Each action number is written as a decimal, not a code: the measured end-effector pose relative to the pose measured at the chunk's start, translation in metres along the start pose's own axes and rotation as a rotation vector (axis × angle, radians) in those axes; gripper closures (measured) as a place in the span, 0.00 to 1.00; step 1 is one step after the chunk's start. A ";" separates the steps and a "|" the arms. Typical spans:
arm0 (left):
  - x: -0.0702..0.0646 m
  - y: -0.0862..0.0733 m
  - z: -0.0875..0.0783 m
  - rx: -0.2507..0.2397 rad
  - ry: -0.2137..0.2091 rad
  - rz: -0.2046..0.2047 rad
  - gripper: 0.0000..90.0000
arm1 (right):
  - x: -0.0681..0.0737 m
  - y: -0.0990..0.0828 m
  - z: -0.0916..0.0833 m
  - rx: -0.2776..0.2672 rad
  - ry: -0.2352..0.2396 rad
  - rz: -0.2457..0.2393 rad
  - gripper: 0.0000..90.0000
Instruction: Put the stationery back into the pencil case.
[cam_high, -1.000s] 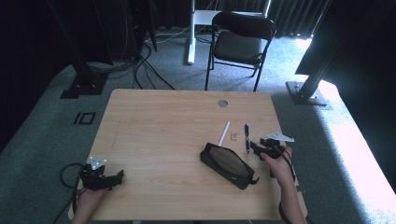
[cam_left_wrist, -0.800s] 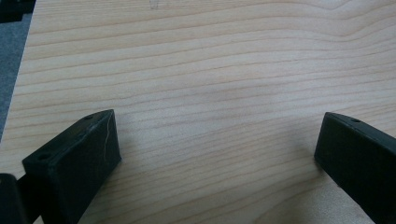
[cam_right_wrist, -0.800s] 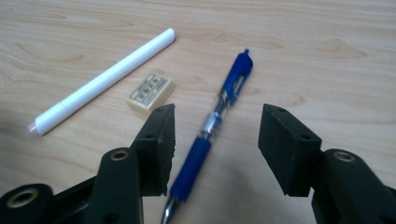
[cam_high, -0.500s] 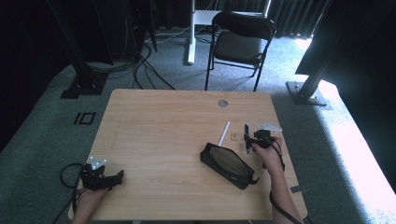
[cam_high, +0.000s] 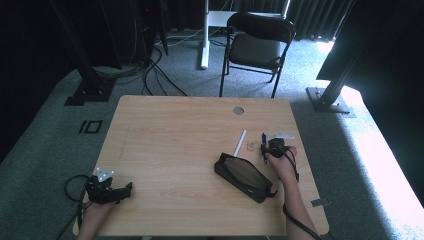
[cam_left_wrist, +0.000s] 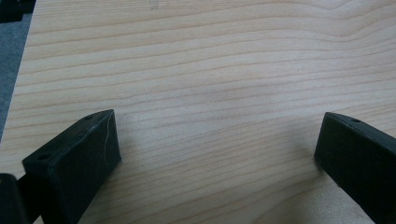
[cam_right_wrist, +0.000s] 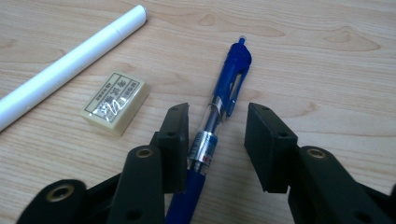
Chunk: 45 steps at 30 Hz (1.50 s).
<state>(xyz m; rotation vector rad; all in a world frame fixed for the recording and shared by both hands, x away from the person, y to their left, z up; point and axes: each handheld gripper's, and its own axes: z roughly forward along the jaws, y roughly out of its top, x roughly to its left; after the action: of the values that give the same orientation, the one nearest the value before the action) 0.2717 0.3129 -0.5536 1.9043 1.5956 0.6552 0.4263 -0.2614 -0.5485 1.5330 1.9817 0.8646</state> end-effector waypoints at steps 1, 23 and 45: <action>0.000 0.000 0.000 -0.001 0.000 0.000 0.00 | 0.000 0.001 0.001 0.004 0.003 0.008 0.70; 0.000 0.000 0.000 0.000 0.000 0.000 0.00 | -0.010 0.004 0.001 0.011 -0.007 0.161 0.88; 0.000 0.000 0.000 0.000 0.000 0.000 0.00 | -0.019 0.007 -0.050 -0.073 0.094 0.158 0.88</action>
<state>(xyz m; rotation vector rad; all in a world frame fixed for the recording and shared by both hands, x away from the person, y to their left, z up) 0.2718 0.3128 -0.5536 1.9042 1.5958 0.6556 0.4006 -0.2874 -0.5092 1.6511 1.8906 1.0790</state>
